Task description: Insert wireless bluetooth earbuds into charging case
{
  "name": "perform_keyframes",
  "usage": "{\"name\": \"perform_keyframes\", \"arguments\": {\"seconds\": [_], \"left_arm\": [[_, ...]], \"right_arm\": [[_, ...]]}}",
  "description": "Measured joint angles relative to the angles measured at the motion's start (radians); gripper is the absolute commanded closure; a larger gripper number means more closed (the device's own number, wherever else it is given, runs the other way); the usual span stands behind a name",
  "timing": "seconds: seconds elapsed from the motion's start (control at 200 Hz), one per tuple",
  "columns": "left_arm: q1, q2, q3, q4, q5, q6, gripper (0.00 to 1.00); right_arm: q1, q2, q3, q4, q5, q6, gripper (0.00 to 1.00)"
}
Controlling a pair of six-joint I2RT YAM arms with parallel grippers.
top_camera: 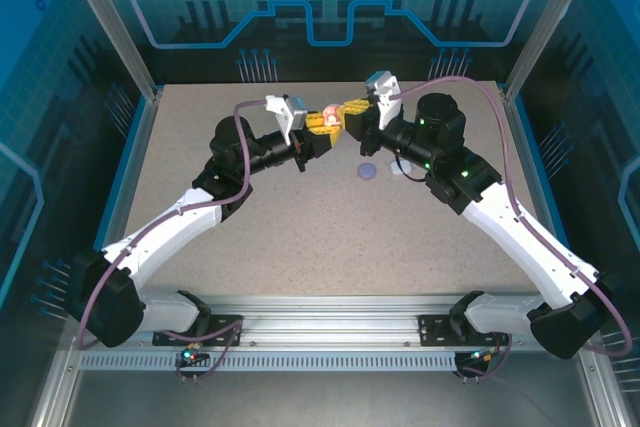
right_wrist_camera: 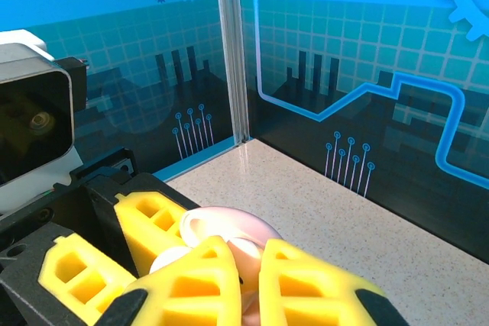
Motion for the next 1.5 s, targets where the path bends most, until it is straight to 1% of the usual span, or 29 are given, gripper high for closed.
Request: {"name": "perform_keyframes", "arguments": {"seconds": [0.15,0.37,0.545,0.6,0.64,0.69,0.745,0.815,0.875,0.94,1.035,1.14,1.276,1.336,1.496], "left_arm": [[-0.004,0.0,0.002,-0.004,0.006,0.0,1.0],[-0.007,0.002,0.017,-0.01,0.006,0.0,1.0],[-0.007,0.003,0.017,-0.016,0.006,0.0,1.0],[-0.007,0.004,0.017,-0.016,0.006,0.0,1.0],[-0.007,0.005,0.017,-0.015,0.006,0.0,1.0],[-0.007,0.007,0.017,-0.015,0.006,0.0,1.0],[-0.007,0.008,0.017,-0.015,0.006,0.0,1.0],[-0.007,0.012,0.019,-0.015,0.006,0.0,1.0],[-0.007,0.013,0.019,-0.015,0.006,0.0,1.0],[-0.007,0.013,0.019,-0.015,0.006,0.0,1.0],[-0.008,0.013,0.019,-0.014,0.006,0.0,1.0],[-0.008,0.013,0.019,-0.014,0.006,0.0,1.0],[-0.009,0.013,0.019,-0.014,0.006,0.0,1.0],[-0.009,0.013,0.019,-0.014,0.006,0.0,1.0],[-0.01,0.013,0.019,-0.013,0.006,0.0,1.0]], "right_arm": [[0.0,-0.021,-0.016,0.0,-0.008,-0.02,0.91],[0.001,-0.037,-0.024,-0.019,-0.059,-0.055,0.91],[0.007,-0.036,-0.024,-0.032,-0.047,-0.079,0.91],[0.008,-0.035,-0.024,-0.032,-0.043,-0.079,0.89],[0.008,-0.035,-0.024,-0.032,-0.04,-0.081,0.86],[0.008,-0.034,-0.024,-0.034,-0.039,-0.084,0.79],[0.008,-0.032,-0.024,-0.035,-0.036,-0.089,0.75],[0.008,-0.03,-0.024,-0.039,-0.031,-0.085,0.64],[0.007,-0.03,-0.024,-0.039,-0.019,-0.075,0.61],[0.006,-0.031,-0.024,-0.04,-0.005,-0.062,0.54],[0.005,-0.037,-0.024,-0.043,0.007,-0.044,0.48],[0.0,-0.049,-0.024,-0.051,0.006,-0.025,0.37],[-0.018,-0.08,-0.026,-0.061,0.005,0.002,0.29],[-0.036,-0.098,-0.026,-0.061,-0.001,0.019,0.24],[-0.11,-0.131,-0.026,-0.061,-0.034,0.104,0.22]]}}
